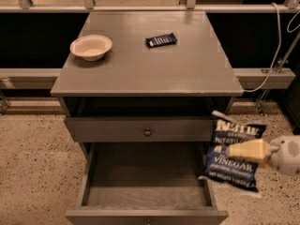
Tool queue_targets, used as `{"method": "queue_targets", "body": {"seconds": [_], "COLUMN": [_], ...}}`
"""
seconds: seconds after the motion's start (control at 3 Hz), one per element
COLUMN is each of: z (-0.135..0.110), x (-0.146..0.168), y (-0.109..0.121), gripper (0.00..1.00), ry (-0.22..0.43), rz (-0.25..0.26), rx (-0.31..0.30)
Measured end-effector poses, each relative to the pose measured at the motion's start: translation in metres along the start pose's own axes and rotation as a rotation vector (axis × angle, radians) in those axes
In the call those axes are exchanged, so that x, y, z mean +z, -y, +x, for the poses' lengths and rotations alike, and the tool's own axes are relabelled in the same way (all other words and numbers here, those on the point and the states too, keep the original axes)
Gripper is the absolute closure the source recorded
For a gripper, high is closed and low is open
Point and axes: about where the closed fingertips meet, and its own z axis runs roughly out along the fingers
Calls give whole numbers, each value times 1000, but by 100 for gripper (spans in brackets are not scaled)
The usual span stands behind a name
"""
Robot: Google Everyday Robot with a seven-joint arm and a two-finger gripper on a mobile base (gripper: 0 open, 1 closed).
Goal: Pick blue chip bag from middle drawer and place on counter
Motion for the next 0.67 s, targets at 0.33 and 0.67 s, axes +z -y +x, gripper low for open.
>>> {"method": "queue_targets", "body": {"seconds": [0.33, 0.67], "z": [38, 73], "x": [-7, -1], "y": [36, 72], "gripper": [82, 82], "ry": [51, 102], "rz": [-55, -79], "rx": [-42, -73]}}
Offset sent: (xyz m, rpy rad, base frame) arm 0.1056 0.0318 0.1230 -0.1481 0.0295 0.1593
